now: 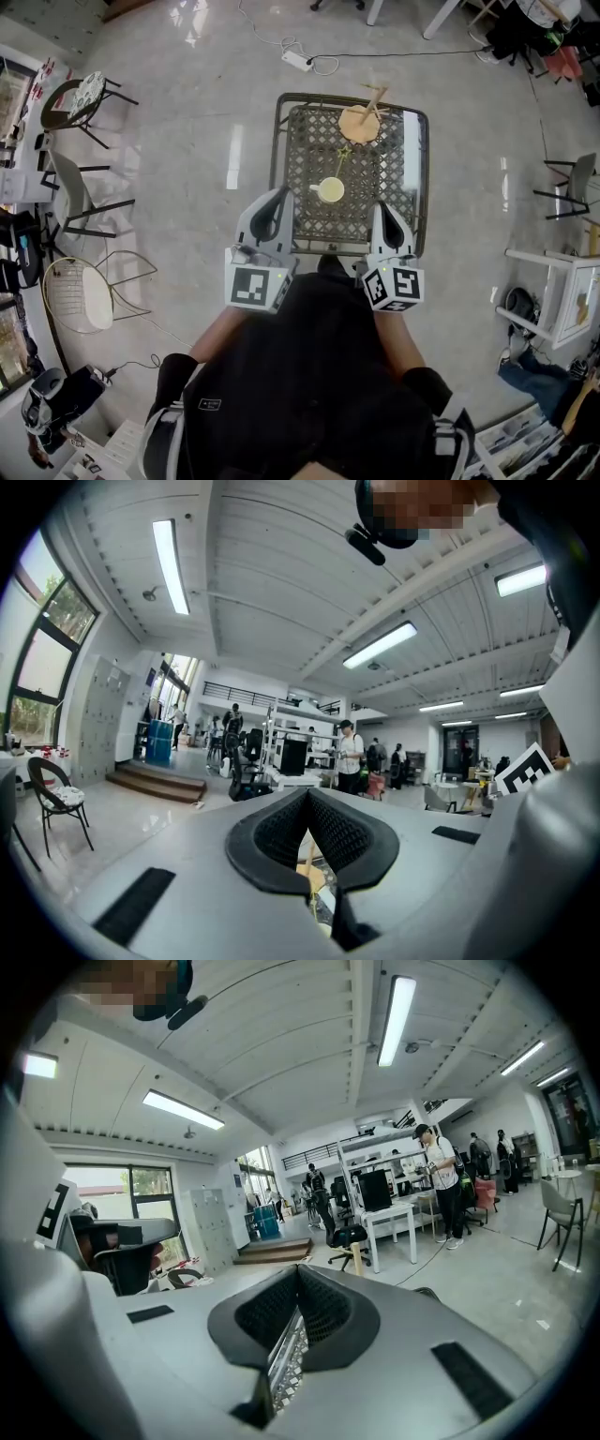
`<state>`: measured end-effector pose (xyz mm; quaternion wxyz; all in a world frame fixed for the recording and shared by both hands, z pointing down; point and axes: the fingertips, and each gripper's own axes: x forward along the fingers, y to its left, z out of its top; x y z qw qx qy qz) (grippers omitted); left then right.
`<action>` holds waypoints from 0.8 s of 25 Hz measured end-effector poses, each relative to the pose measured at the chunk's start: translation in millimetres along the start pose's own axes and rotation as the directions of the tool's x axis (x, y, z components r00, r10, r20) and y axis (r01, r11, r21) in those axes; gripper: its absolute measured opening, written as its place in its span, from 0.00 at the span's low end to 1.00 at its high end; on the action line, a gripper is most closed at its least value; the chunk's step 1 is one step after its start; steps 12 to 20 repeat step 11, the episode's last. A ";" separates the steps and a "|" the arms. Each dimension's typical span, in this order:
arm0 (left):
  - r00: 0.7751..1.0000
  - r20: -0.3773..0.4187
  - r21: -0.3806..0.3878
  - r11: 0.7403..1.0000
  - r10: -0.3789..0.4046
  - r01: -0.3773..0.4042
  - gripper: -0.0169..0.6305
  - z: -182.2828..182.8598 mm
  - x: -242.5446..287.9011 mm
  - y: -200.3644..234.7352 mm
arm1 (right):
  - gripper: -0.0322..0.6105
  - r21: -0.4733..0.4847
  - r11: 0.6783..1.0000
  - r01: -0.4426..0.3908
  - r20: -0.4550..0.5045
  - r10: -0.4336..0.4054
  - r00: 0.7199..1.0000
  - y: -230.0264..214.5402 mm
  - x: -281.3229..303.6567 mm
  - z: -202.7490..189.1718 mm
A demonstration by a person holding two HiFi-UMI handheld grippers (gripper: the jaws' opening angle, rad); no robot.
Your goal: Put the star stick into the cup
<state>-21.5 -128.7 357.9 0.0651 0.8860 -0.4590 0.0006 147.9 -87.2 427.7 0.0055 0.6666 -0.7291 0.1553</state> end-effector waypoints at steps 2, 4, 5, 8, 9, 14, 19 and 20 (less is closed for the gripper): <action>1.000 0.001 -0.001 1.000 -0.002 0.002 0.05 1.4 0.1 -0.9 | 0.07 0.001 1.000 0.000 0.000 0.000 1.000 0.0 -0.8 1.9; 1.000 0.001 0.000 1.000 -0.003 0.003 0.05 1.9 0.1 -0.8 | 0.07 0.001 1.000 0.001 0.002 -0.001 1.000 0.2 -1.3 2.5; 1.000 0.002 0.000 1.000 -0.003 0.003 0.05 1.9 0.0 -0.4 | 0.07 0.001 1.000 0.002 0.003 -0.002 1.000 0.3 -1.3 2.3; 1.000 0.002 0.001 1.000 -0.004 0.004 0.05 0.8 0.1 0.8 | 0.07 0.001 1.000 0.001 0.004 -0.001 1.000 0.4 -0.3 1.0; 1.000 0.002 0.001 1.000 -0.004 0.004 0.05 0.4 0.4 0.9 | 0.07 0.001 1.000 0.000 0.003 0.000 1.000 0.4 0.2 0.7; 1.000 0.001 0.000 1.000 -0.003 0.003 0.05 -0.4 0.8 1.2 | 0.07 0.002 1.000 -0.002 0.003 0.002 1.000 0.4 1.1 0.3; 1.000 0.001 0.000 1.000 -0.003 0.003 0.05 -0.4 0.8 1.2 | 0.07 0.002 1.000 -0.002 0.003 0.002 1.000 0.4 1.1 0.3; 1.000 0.001 0.000 1.000 -0.003 0.003 0.05 -0.4 0.8 1.2 | 0.07 0.002 1.000 -0.002 0.003 0.002 1.000 0.4 1.1 0.3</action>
